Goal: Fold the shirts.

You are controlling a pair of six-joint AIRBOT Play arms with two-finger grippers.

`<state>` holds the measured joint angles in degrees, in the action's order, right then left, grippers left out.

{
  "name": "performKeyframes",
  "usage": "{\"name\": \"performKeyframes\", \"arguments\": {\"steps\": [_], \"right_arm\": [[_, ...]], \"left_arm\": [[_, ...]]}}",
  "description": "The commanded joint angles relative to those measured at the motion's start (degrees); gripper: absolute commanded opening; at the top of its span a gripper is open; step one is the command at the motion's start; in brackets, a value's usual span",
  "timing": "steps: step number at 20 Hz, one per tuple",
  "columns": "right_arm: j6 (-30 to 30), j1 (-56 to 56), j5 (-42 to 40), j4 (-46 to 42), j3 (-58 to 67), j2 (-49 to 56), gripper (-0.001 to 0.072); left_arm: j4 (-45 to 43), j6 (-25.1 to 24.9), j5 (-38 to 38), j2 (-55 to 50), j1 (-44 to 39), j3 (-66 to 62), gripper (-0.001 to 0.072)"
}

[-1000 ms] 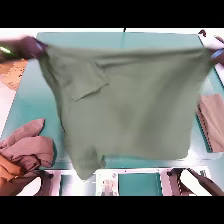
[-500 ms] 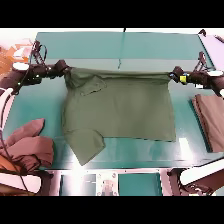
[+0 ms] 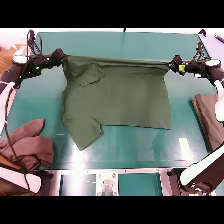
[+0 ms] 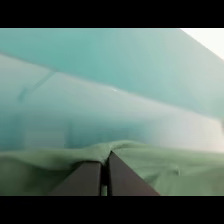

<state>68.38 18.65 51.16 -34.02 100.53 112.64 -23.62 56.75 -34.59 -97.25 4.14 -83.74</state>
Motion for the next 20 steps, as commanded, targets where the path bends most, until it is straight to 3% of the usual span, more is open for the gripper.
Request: {"name": "performKeyframes", "arguments": {"steps": [1,4,7,16,17,18,19,20], "right_arm": [[1.7,0.6,9.3,-6.6,1.0,0.5,0.0015],[4.0,2.4,19.5,-15.8,0.9,0.5,0.0015],[4.4,2.6,23.2,-20.9,-2.1,0.5,0.0015],[6.1,2.2,27.5,-21.3,-4.9,0.5,0.0017],[6.1,2.1,27.9,-21.3,-4.9,0.5,0.0097],[6.2,2.1,29.1,-21.4,-4.5,0.5,0.0243],[6.2,2.2,30.9,-21.9,-3.7,0.5,0.0250],[6.8,2.4,33.2,-22.9,-2.4,0.3,0.0250]], "left_arm": [[-5.7,1.7,-7.7,-0.7,0.5,-0.4,0.0028],[-14.7,7.3,-17.6,-0.7,2.6,-0.4,0.0028],[-27.8,14.5,-21.6,-0.9,2.2,0.4,0.0028],[-29.0,15.2,-23.3,-4.8,-0.8,1.8,0.0028],[-28.7,15.3,-23.9,-4.7,-0.8,1.8,0.0029],[-28.9,15.4,-25.3,-4.6,-0.6,1.4,0.0054],[-29.2,16.1,-27.7,-4.5,-0.3,0.5,0.0312],[-29.6,17.7,-31.3,-4.5,0.3,-1.2,0.0480]]}}
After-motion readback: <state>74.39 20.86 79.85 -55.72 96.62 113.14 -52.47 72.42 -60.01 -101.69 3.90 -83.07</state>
